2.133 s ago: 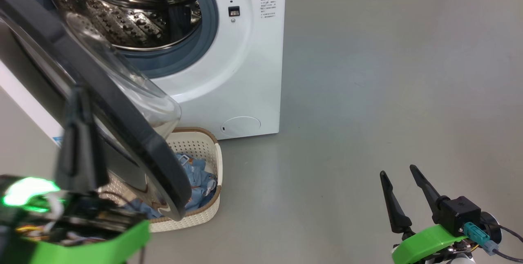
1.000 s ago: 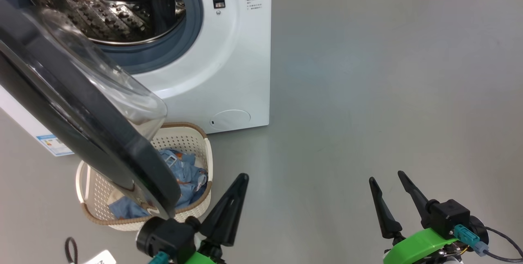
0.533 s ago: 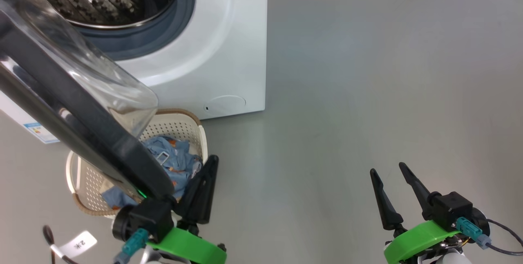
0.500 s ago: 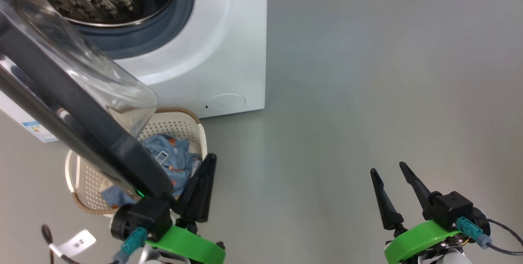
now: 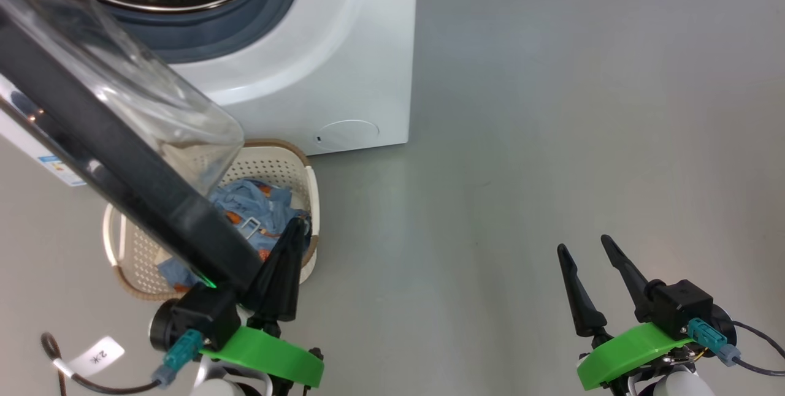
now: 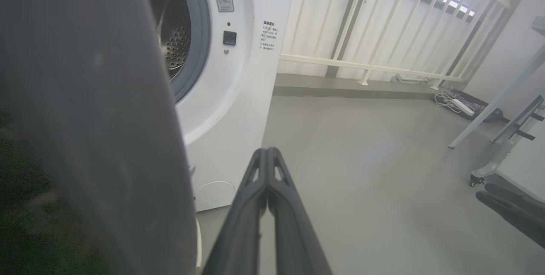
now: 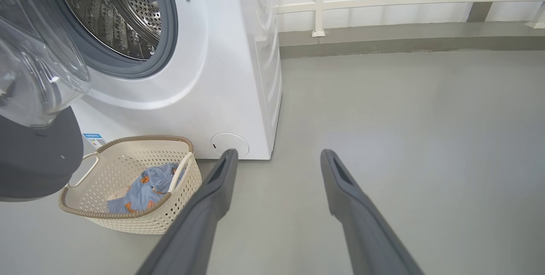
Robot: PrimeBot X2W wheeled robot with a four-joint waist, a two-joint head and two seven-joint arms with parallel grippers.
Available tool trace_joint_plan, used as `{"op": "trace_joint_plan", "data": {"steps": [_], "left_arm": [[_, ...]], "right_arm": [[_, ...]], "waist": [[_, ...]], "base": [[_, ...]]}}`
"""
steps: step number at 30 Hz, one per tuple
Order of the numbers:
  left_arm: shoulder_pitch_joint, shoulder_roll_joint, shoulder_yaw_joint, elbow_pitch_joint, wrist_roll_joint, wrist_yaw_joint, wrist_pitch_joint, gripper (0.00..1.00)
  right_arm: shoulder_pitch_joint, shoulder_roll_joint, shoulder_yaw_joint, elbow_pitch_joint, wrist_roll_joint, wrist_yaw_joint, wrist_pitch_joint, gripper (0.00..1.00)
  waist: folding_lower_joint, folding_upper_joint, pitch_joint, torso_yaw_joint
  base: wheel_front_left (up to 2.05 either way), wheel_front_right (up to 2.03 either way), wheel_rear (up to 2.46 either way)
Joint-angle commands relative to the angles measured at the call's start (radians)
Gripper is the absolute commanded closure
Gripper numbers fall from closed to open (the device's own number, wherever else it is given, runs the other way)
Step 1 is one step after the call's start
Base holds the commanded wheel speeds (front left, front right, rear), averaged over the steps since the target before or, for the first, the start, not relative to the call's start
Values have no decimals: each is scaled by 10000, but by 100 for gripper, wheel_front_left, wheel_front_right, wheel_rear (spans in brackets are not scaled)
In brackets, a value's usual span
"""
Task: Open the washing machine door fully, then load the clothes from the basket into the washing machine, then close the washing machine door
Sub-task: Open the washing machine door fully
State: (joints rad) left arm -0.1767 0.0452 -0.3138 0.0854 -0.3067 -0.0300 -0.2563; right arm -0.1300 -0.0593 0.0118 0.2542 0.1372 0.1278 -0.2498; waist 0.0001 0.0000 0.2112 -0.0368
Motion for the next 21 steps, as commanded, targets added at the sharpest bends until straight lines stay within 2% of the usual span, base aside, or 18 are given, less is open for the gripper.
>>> {"op": "trace_joint_plan", "data": {"steps": [1,9,21], "left_arm": [[-346,51,372,-226,-65,63,-55,100],[-68,50,802,-306,-383,327,-55,100],[431,50,1718,-310,-398,385,-55,100]], "right_arm": [[-282,-34,219,-196,160,29,-120,0],[-212,-51,257,-100,178,29,-120,0],[-11,-48,204,84,230,29,-120,0]], "waist": [[-1,0,-7,104],[-1,0,-255,507],[-1,0,-567,847]], "base": [[0,0,0],[0,0,0],[0,0,0]]}}
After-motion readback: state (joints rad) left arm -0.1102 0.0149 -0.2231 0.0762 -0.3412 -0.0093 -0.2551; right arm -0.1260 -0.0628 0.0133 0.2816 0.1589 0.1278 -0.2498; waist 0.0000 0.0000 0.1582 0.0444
